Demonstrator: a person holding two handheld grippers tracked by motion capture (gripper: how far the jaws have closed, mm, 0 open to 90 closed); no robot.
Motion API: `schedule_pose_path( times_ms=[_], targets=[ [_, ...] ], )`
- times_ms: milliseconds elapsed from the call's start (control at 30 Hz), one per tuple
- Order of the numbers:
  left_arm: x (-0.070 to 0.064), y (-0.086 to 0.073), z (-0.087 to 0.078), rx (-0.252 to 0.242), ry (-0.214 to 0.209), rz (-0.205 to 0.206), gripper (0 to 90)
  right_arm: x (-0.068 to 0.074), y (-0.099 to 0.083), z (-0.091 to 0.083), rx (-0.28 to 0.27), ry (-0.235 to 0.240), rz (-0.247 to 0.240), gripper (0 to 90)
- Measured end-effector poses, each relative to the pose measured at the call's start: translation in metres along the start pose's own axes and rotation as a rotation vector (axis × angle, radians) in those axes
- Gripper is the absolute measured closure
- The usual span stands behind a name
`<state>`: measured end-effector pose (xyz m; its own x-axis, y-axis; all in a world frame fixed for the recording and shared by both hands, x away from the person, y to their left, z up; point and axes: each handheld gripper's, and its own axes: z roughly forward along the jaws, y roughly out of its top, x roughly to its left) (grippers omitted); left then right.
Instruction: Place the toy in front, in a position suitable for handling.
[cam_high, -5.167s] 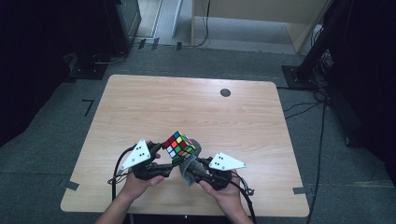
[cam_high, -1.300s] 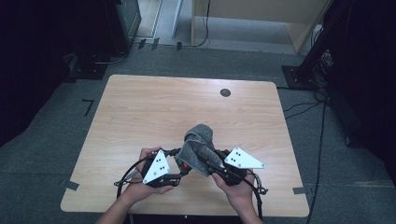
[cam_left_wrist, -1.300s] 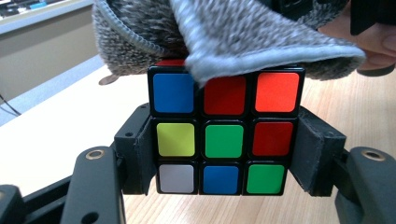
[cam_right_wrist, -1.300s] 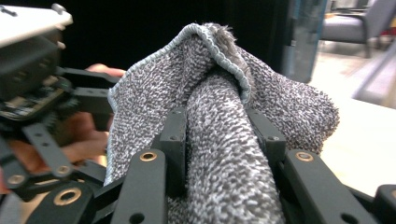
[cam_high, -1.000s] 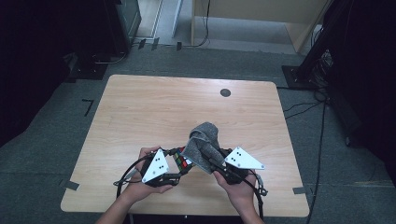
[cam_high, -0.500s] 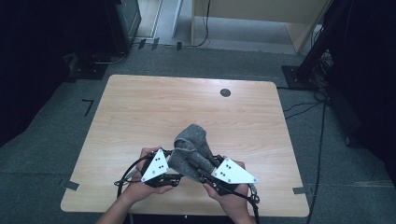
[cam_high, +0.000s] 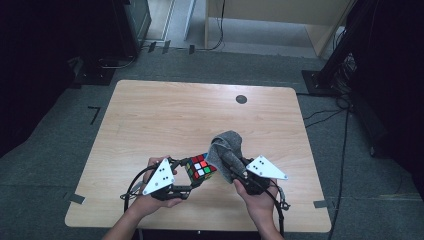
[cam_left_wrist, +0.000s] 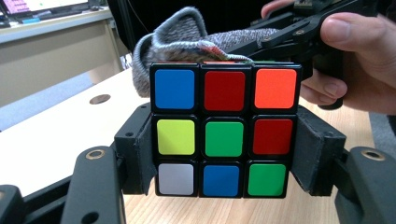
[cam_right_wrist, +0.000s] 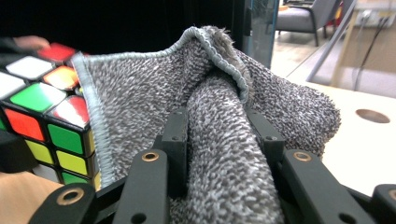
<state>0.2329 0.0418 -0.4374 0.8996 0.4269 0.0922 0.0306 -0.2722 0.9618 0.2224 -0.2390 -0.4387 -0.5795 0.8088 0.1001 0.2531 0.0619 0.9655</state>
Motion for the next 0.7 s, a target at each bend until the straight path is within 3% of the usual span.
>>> schedule_pose_path(
  times_ms=[100, 167, 300, 367, 700],
  targets=[
    [0.002, -0.002, -0.001, -0.003, -0.003, -0.014, 34.5, -0.004, 0.002, -0.003, -0.062, 0.081, 0.098, 65.9],
    [0.002, -0.001, -0.001, -0.01, -0.007, -0.015, 34.4, -0.001, 0.003, -0.003, -0.087, 0.131, 0.116, 65.8],
    [0.001, 0.0, -0.002, -0.011, -0.006, -0.011, 34.4, 0.009, -0.001, 0.004, -0.061, 0.167, 0.095, 65.9],
    [0.002, 0.0, -0.002, -0.014, -0.005, -0.013, 34.4, 0.009, -0.003, 0.006, -0.05, 0.174, 0.114, 65.9],
    [0.005, 0.002, -0.006, -0.052, -0.013, -0.055, 34.4, 0.014, -0.013, 0.017, 0.035, 0.205, 0.106, 65.4]
  ],
)
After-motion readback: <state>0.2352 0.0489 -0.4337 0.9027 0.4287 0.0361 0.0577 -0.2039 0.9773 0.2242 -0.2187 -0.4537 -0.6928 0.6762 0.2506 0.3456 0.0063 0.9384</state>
